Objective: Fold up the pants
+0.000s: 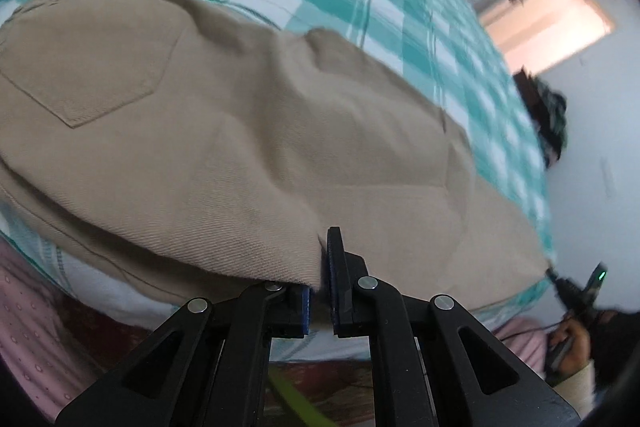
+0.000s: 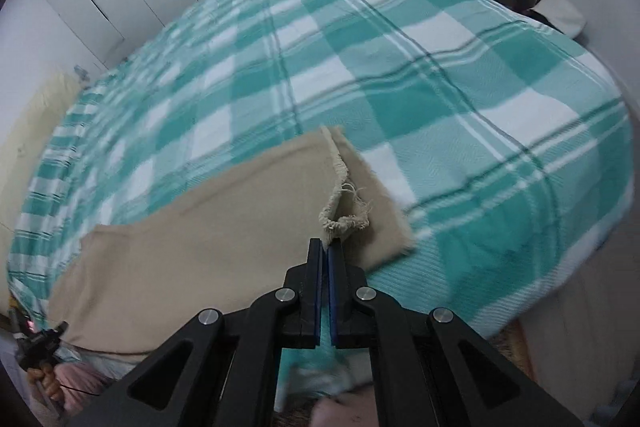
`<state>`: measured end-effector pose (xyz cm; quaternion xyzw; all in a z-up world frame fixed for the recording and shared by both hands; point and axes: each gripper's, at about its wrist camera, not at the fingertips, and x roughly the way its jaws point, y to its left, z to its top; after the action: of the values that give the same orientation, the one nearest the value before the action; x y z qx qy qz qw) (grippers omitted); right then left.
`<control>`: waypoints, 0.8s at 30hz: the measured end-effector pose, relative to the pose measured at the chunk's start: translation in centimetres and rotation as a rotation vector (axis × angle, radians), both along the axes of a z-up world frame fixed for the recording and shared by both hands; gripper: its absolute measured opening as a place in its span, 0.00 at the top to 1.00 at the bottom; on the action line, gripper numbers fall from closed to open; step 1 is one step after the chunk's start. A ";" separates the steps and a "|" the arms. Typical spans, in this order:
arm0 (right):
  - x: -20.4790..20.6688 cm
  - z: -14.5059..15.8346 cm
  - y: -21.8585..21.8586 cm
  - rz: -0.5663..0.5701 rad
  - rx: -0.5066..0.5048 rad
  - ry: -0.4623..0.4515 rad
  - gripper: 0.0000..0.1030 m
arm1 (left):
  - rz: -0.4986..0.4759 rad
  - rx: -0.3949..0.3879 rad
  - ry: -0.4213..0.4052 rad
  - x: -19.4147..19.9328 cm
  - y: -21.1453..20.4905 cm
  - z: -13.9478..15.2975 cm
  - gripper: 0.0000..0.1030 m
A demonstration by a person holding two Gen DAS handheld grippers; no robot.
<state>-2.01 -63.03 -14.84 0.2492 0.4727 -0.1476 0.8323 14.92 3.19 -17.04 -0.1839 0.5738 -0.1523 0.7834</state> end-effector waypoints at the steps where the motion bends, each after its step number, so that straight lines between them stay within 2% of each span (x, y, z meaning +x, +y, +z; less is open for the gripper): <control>1: -0.2 -0.7 -0.3 -0.011 0.006 0.023 0.98 | -0.003 0.009 0.014 0.0 -0.1 -0.6 0.95; 4: -0.9 -2.0 -1.0 -0.058 0.044 0.027 0.98 | 0.018 -0.003 0.038 -0.4 0.3 -1.1 0.95; 7: -0.8 -1.3 -0.7 -0.053 -0.002 0.006 0.98 | 0.004 -0.009 0.020 -0.6 0.4 -0.4 0.94; 11: -0.4 -2.2 -0.9 -0.059 0.001 0.050 0.98 | 0.010 0.028 0.046 -0.4 -0.2 -1.8 0.94; 14: -0.2 -2.1 -0.6 -0.046 -0.026 0.062 0.98 | -0.007 0.061 0.024 -0.6 -0.6 -1.5 0.94; 16: -0.3 -1.6 -0.3 -0.048 -0.059 0.066 0.83 | -0.008 0.055 0.024 -0.7 -0.3 -1.5 0.94; 18: -1.0 -0.6 -0.1 -0.075 -0.114 0.056 0.50 | 0.002 0.038 0.034 -0.6 0.0 -1.6 0.92; 21: -1.5 1.9 1.4 -0.097 -0.280 0.031 0.48 | 0.006 0.032 0.037 -0.9 0.2 -1.5 0.87; 22: -1.2 2.9 2.4 -0.059 -0.329 0.012 0.48 | 0.010 0.027 0.036 -1.0 0.4 -1.3 0.83; 24: 0.1 4.1 4.9 0.059 -0.355 -0.026 0.48 | 0.025 0.017 0.027 -1.2 0.7 -1.2 0.79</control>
<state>-1.93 -58.17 -10.70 0.0862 0.4355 -0.2012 0.8732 13.74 3.89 -18.20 -0.1865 0.5833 -0.1350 0.7790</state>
